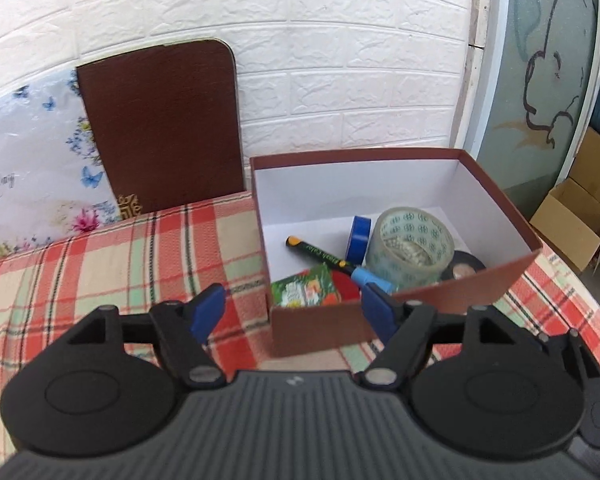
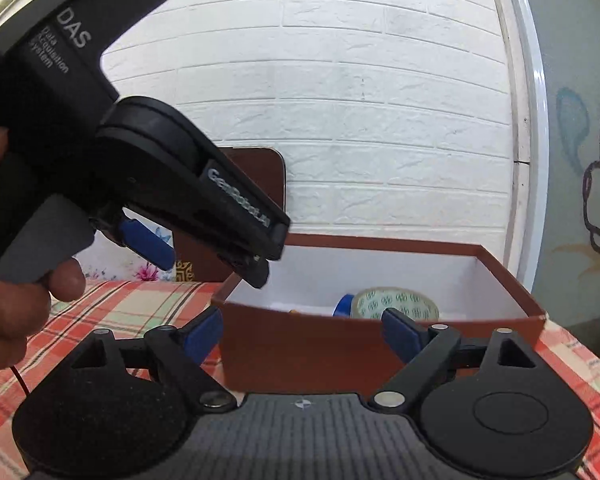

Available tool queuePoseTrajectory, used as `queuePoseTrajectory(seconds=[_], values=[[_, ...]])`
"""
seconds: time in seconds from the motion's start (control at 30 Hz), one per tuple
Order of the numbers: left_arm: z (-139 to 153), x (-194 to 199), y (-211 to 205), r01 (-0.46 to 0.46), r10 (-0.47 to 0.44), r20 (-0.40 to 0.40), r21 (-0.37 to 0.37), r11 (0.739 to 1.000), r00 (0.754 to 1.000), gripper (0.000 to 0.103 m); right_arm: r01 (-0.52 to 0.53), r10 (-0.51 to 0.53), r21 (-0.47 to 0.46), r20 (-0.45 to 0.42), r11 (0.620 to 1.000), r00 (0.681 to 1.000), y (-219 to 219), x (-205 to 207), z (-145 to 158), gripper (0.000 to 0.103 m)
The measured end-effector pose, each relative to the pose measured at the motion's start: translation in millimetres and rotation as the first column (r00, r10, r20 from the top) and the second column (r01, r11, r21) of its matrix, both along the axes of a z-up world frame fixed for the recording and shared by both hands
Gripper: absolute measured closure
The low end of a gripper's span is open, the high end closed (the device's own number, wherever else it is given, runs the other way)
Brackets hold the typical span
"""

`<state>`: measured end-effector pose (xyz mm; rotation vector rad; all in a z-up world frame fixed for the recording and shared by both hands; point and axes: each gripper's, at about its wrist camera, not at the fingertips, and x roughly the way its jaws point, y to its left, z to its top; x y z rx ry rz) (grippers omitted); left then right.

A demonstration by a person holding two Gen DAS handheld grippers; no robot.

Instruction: Organize objects

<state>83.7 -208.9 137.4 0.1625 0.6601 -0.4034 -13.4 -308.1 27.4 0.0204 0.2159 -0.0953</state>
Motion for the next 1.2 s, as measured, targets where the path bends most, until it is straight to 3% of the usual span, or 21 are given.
queuePoseTrajectory(seconds=[0.27,0.47,0.63,0.9,1.07,1.2], values=[[1.6,-51.1,46.0,-0.061,0.061,0.032,0.019,0.998,0.998,0.012,0.017,-0.006,0.142,-0.076,0.99,0.997,17.0,-35.7,3.8,0.016],[-4.7,-76.5,74.9,-0.103,0.103,0.016,0.026,0.994,0.995,0.008,0.117,-0.08,0.315,-0.13,0.942,0.988,-6.0,-66.9,7.8,0.014],[-7.9,-99.0,91.0,-0.121,0.12,0.035,0.038,0.992,0.992,0.0,0.143,-0.107,0.404,-0.11,0.904,0.988,-11.8,-90.7,16.6,0.011],[-7.5,-135.6,104.5,-0.126,0.122,0.064,0.056,0.99,0.99,0.0,0.113,-0.104,0.383,-0.046,0.917,0.994,15.6,-126.8,32.5,0.007],[-3.6,-166.7,109.4,-0.162,0.154,0.145,0.048,0.986,0.978,0.0,0.103,-0.098,0.363,-0.032,0.926,0.995,29.4,-149.4,36.6,0.005],[-3.5,-186.3,114.1,-0.162,0.157,0.134,0.033,0.986,0.979,0.0,0.096,-0.09,0.358,-0.032,0.929,0.995,33.4,-165.4,35.2,0.004]])
